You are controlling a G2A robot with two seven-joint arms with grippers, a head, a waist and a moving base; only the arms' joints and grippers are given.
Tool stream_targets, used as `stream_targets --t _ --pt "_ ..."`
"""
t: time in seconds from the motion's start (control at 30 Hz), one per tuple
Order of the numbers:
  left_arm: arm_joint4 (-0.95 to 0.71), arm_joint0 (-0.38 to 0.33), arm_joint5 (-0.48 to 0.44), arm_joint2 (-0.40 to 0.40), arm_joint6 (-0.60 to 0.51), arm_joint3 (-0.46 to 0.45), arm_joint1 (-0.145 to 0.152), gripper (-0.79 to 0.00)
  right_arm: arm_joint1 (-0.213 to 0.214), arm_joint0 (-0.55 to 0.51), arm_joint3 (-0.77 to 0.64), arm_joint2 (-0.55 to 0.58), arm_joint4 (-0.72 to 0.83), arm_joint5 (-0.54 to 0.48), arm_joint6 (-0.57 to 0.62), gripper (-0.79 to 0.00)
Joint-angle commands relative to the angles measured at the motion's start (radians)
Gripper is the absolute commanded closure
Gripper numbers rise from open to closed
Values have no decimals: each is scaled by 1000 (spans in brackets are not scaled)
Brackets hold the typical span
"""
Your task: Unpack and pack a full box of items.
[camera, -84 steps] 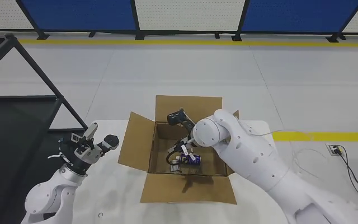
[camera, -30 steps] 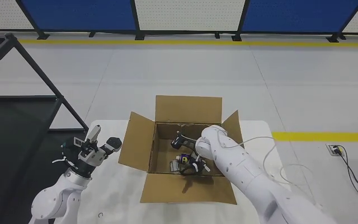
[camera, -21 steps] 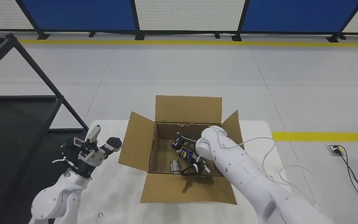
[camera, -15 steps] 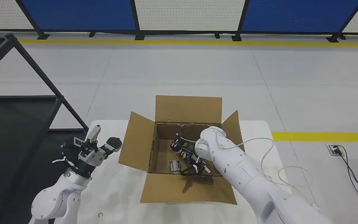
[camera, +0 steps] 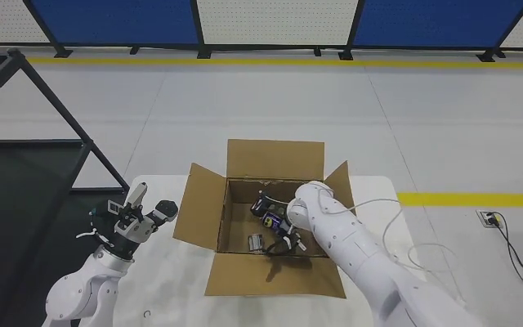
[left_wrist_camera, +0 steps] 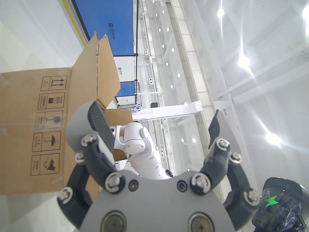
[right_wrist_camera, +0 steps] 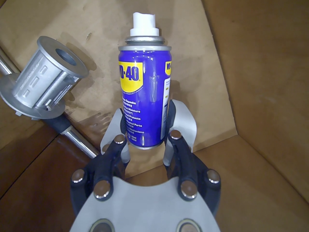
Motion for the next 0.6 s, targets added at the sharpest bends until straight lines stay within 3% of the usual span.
stream_targets --t 0.0,0.33,0.57 --pt "0 0 0 0 0 0 0 -785 8 2 6 8 -1 -27 -25 0" --pt "0 0 0 0 0 0 0 -785 103 -13 -16 66 -30 -231 -268 0" --pt "0 0 0 0 0 0 0 -785 193 -63 -172 136 -37 -256 -330 0"
